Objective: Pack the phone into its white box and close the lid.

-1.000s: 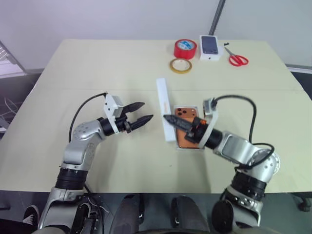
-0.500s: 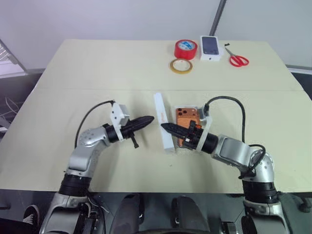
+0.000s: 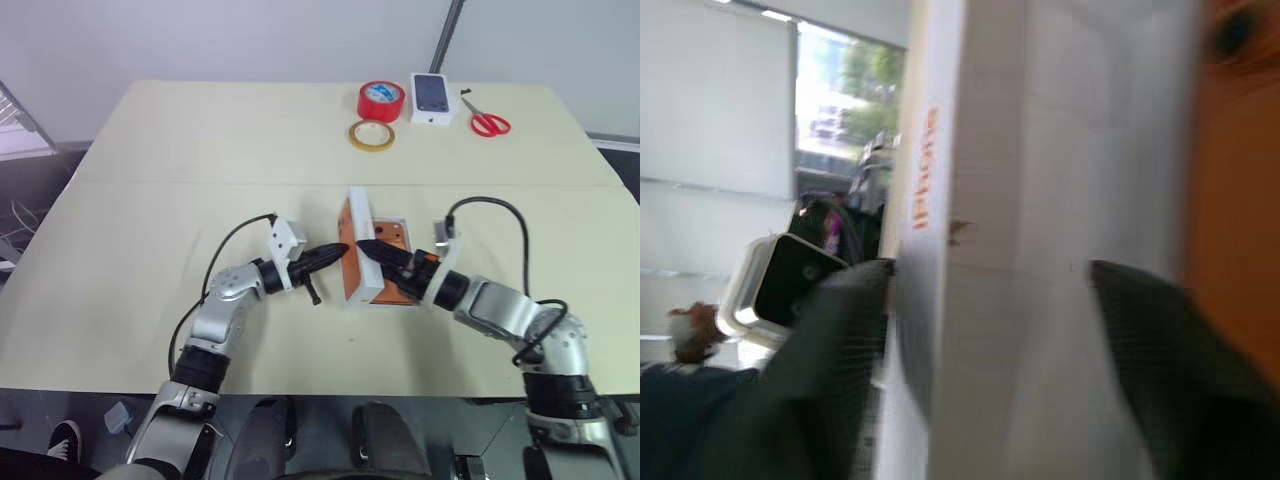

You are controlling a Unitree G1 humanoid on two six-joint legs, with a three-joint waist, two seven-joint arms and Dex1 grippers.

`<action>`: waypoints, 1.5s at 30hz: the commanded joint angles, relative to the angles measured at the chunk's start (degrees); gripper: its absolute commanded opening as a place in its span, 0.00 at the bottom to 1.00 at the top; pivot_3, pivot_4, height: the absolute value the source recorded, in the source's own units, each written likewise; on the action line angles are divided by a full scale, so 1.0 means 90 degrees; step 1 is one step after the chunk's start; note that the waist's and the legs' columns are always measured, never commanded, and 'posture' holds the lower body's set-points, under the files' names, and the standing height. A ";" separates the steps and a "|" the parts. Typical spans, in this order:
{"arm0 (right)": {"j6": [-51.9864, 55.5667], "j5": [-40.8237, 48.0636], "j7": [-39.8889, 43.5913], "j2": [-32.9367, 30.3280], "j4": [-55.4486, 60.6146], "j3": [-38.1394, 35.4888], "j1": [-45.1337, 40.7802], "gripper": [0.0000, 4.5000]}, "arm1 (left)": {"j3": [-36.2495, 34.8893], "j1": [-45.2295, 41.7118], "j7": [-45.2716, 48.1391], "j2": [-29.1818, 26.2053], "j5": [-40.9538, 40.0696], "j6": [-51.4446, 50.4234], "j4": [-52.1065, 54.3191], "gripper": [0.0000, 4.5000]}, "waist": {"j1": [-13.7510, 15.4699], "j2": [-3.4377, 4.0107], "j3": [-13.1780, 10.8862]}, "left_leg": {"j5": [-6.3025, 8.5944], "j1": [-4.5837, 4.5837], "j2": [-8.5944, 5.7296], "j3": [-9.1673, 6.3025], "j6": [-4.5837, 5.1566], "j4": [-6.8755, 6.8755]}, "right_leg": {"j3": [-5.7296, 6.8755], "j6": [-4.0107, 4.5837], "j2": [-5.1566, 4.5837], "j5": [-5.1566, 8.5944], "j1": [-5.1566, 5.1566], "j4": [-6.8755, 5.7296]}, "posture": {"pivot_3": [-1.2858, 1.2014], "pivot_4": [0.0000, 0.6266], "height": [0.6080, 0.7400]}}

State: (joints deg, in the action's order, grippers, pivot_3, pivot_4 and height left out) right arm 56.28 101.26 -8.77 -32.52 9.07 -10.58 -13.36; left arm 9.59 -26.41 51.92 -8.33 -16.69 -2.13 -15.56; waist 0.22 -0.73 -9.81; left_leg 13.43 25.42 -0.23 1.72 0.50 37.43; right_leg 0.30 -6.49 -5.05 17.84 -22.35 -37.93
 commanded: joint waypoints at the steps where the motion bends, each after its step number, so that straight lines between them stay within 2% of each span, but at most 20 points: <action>1: -0.0108 -0.1233 0.1186 -0.0765 0.0369 -0.0341 -0.0099 0.77 | 0.0077 -0.0307 0.0087 0.0215 0.0053 0.0283 -0.0207 0.00 | 0.0029 -0.0001 0.0000 | 0.0001 0.0000 0.0000 0.0001 0.0002 0.0003 | -0.0001 0.0000 0.0000 0.0000 0.0000 0.0000 | 0.52 0.24 0.91; 3: -0.0325 -0.1876 0.1690 -0.1054 0.0216 -0.0374 -0.0338 0.77 | 0.0124 -0.0382 0.0132 0.0296 0.0094 0.0334 -0.0354 0.00 | 0.0025 -0.0001 0.0001 | 0.0002 -0.0003 0.0001 0.0001 0.0003 0.0004 | -0.0001 0.0000 0.0004 0.0000 0.0001 0.0000 | 0.52 0.24 0.91; 7: -0.1057 -0.3570 0.2218 -0.1168 -0.0021 -0.0143 -0.0620 0.77 | 0.0127 -0.0371 0.0199 0.0241 0.0188 0.0362 -0.0414 0.00 | 0.0020 -0.0001 0.0001 | 0.0002 -0.0005 0.0007 0.0001 0.0003 -0.0001 | -0.0002 0.0000 0.0011 0.0000 -0.0002 -0.0001 | 0.52 0.24 0.91; 10: -0.1500 -0.4845 0.2645 -0.1257 0.0123 0.0292 -0.0536 0.48 | 0.0052 -0.0327 0.0199 0.0108 0.0122 0.0124 -0.0249 0.00 | 0.0044 -0.0001 0.0001 | 0.0001 -0.0003 0.0007 0.0001 0.0002 0.0001 | -0.0002 0.0000 0.0010 0.0000 -0.0002 -0.0001 | 0.52 0.24 0.91; 11: -0.1931 -0.5548 0.2915 -0.1375 0.0242 0.0612 -0.0436 0.37 | 0.0030 -0.0301 0.0179 0.0033 0.0096 -0.0017 -0.0166 0.00 | 0.0052 -0.0001 0.0001 | 0.0001 -0.0003 0.0006 0.0001 0.0002 0.0002 | -0.0002 0.0000 0.0009 0.0000 -0.0002 -0.0001 | 0.52 0.24 0.91; 12: -0.2313 -0.6168 0.2972 -0.1365 0.0328 0.0873 -0.0350 0.24 | -0.0012 -0.0243 0.0139 -0.0097 0.0096 -0.0142 -0.0001 0.00 | 0.0056 -0.0001 0.0001 | 0.0001 -0.0003 0.0005 0.0001 0.0002 0.0003 | -0.0002 0.0000 0.0008 0.0000 -0.0002 -0.0001 | 0.52 0.24 0.91; 14: -0.2880 -0.7027 0.2972 -0.1232 0.0347 0.1131 -0.0234 0.03 | -0.0097 -0.0151 0.0015 -0.0356 0.0122 -0.0449 0.0272 0.00 | 0.0047 0.0000 0.0001 | 0.0001 -0.0002 0.0004 0.0000 0.0002 0.0003 | -0.0001 0.0000 0.0007 0.0000 -0.0001 -0.0001 | 0.52 0.24 0.91; 17: -0.3329 -0.7822 0.3094 -0.1105 0.0374 0.1357 -0.0079 0.01 | -0.0107 -0.0042 -0.0246 -0.0677 0.0406 -0.0470 0.0291 0.00 | 0.0050 0.0001 0.0001 | 0.0000 -0.0003 0.0004 -0.0001 -0.0001 0.0003 | -0.0002 0.0000 0.0007 0.0000 -0.0003 -0.0005 | 0.52 0.24 0.91; 20: -0.3407 -0.8174 0.3190 -0.0926 0.0351 0.1337 -0.0052 0.01 | -0.0073 -0.0030 -0.0368 -0.0692 0.0455 -0.0434 0.0123 0.00 | 0.0063 0.0000 0.0001 | -0.0001 -0.0004 0.0003 -0.0001 -0.0002 0.0004 | -0.0002 0.0000 0.0006 0.0000 -0.0002 -0.0005 | 0.52 0.24 0.91; 31: -0.3440 -0.8889 0.3714 -0.0617 0.0518 0.1280 -0.0012 0.01 | 0.0349 -0.0604 -0.0489 0.0138 0.0757 -0.0308 -0.0817 0.00 | 0.0054 0.0000 0.0001 | -0.0002 -0.0004 0.0000 -0.0002 -0.0003 0.0008 | 0.0002 -0.0001 0.0006 0.0000 0.0002 -0.0006 | 0.52 0.24 0.91; 45: -0.3438 -0.9421 0.3857 -0.0474 0.0601 0.1166 0.0232 0.01 | 0.0202 -0.0820 -0.0493 0.0390 0.0655 -0.0391 -0.0733 0.00 | 0.0057 0.0000 0.0001 | -0.0002 -0.0005 0.0000 -0.0003 -0.0005 0.0012 | 0.0002 0.0000 0.0006 0.0000 0.0003 -0.0008 | 0.52 0.24 0.91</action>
State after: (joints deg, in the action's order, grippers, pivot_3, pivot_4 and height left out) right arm 25.95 16.77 25.11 -37.23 11.61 0.61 -11.00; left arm 10.85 -32.38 47.12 -5.71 -10.52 -6.56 -23.94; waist 0.73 -0.73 -9.80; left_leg 13.40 25.38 -0.23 1.69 0.46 37.53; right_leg 0.31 -6.49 -4.99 17.84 -22.33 -38.01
